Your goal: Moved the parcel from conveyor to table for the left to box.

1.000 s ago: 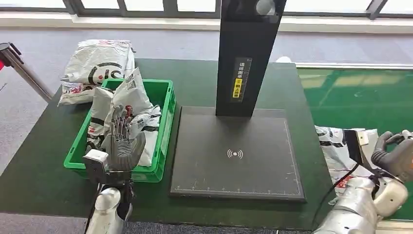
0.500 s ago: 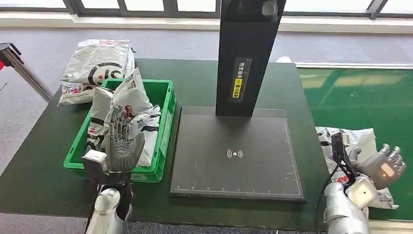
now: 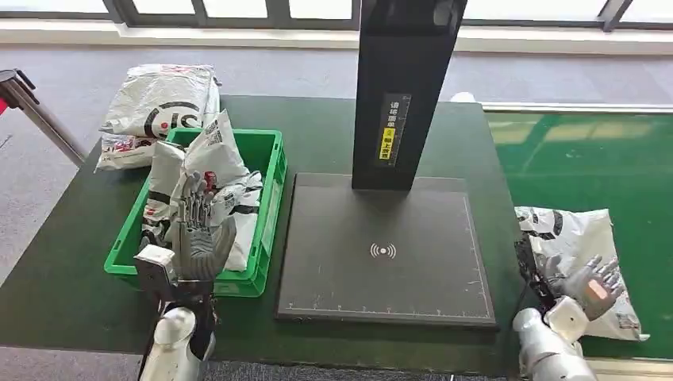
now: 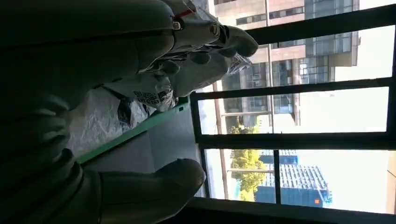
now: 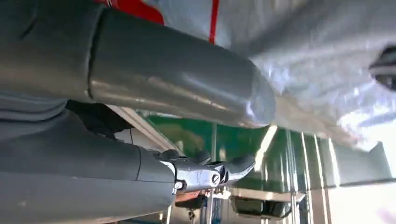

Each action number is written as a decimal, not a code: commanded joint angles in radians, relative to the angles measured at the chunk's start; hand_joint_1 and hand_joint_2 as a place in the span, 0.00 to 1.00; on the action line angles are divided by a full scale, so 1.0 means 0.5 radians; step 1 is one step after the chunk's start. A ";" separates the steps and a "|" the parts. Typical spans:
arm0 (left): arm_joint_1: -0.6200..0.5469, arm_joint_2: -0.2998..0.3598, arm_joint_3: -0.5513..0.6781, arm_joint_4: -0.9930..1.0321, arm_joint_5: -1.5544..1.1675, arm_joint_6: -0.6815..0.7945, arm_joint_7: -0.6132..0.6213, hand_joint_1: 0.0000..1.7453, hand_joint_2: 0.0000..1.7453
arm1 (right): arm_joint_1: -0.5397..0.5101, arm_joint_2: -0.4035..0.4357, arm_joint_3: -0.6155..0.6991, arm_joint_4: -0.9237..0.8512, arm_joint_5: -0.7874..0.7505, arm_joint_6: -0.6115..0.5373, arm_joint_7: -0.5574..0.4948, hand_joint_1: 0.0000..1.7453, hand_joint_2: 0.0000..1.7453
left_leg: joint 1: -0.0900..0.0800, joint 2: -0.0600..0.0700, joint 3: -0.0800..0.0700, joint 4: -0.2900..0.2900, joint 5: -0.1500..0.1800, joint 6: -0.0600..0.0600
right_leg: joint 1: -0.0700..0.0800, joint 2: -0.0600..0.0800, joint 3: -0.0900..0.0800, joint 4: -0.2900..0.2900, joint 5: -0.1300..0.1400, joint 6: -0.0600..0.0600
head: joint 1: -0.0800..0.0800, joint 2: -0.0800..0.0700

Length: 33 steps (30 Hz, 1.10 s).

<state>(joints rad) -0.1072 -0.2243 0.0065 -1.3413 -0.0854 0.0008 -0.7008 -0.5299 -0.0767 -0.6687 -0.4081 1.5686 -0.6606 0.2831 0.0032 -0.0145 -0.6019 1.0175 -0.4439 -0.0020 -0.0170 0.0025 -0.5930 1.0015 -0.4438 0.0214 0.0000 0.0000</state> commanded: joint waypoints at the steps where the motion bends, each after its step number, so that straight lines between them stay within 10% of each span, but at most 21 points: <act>1: -0.042 0.066 -0.006 0.081 0.002 -0.006 0.005 0.00 1.00 | -0.125 -0.056 0.145 0.345 0.004 0.117 0.027 0.00 0.00 | 0.000 0.005 0.002 -0.001 0.000 -0.001 | 0.000 0.003 0.001 -0.001 0.001 -0.002 | 0.000 0.000; 18: -0.042 0.066 -0.006 0.081 0.002 -0.006 0.005 0.00 1.00 | -0.125 -0.056 0.145 0.345 0.004 0.117 0.027 0.00 0.00 | 0.000 0.005 0.003 -0.001 0.000 -0.001 | 0.001 0.003 0.002 -0.002 0.001 -0.002 | 0.000 0.000; 24: -0.063 0.072 0.016 0.091 0.010 -0.020 0.005 0.00 1.00 | -0.133 -0.075 0.359 0.382 0.002 0.637 0.336 0.00 0.00 | 0.000 0.005 0.003 -0.002 0.000 -0.001 | 0.001 0.003 0.002 -0.002 0.001 -0.002 | 0.000 0.000; 25: -0.063 0.070 0.024 0.090 0.010 -0.020 0.005 0.00 1.00 | -0.133 -0.074 0.373 0.387 0.004 0.737 0.364 0.00 1.00 | 0.001 0.007 0.006 -0.003 0.000 -0.001 | 0.001 0.004 0.003 -0.003 0.001 -0.003 | 0.000 0.000; 29: -0.053 0.071 0.038 0.079 0.011 -0.014 0.005 0.00 1.00 | -0.133 -0.076 0.433 0.391 0.004 0.873 0.424 0.00 1.00 | 0.001 0.010 0.009 -0.002 0.000 -0.001 | 0.002 0.006 0.006 -0.003 0.001 -0.002 | 0.000 0.000; 30: -0.048 0.072 0.040 0.073 0.012 -0.016 0.005 0.00 1.00 | -0.135 -0.072 0.417 0.390 -0.008 0.907 0.429 0.29 1.00 | 0.001 0.012 0.011 -0.004 0.001 -0.001 | 0.002 0.006 0.008 -0.005 0.003 -0.003 | 0.000 0.000; 31: -0.044 0.071 0.048 0.072 0.014 -0.008 0.005 0.00 1.00 | -0.128 -0.069 0.407 0.382 -0.003 0.934 0.432 1.00 1.00 | 0.002 0.013 0.013 -0.003 0.000 -0.001 | 0.003 0.008 0.009 -0.006 0.003 -0.003 | 0.000 0.000; 33: -0.040 0.075 0.047 0.067 0.017 -0.011 0.005 0.00 1.00 | -0.119 -0.064 0.395 0.382 -0.005 0.964 0.436 1.00 1.00 | 0.003 0.016 0.016 -0.004 0.001 -0.001 | 0.003 0.008 0.012 -0.008 0.004 -0.003 | 0.000 0.000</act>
<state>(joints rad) -0.1085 -0.2152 0.0076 -1.3409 -0.0824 -0.0034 -0.7008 -0.6047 -0.1079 -0.5322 -0.2888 1.5698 -0.2519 0.4856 0.0037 -0.0067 -0.5933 1.0175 -0.4457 -0.0015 -0.0166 0.0072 -0.5871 1.0001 -0.4439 0.0213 0.0000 0.0000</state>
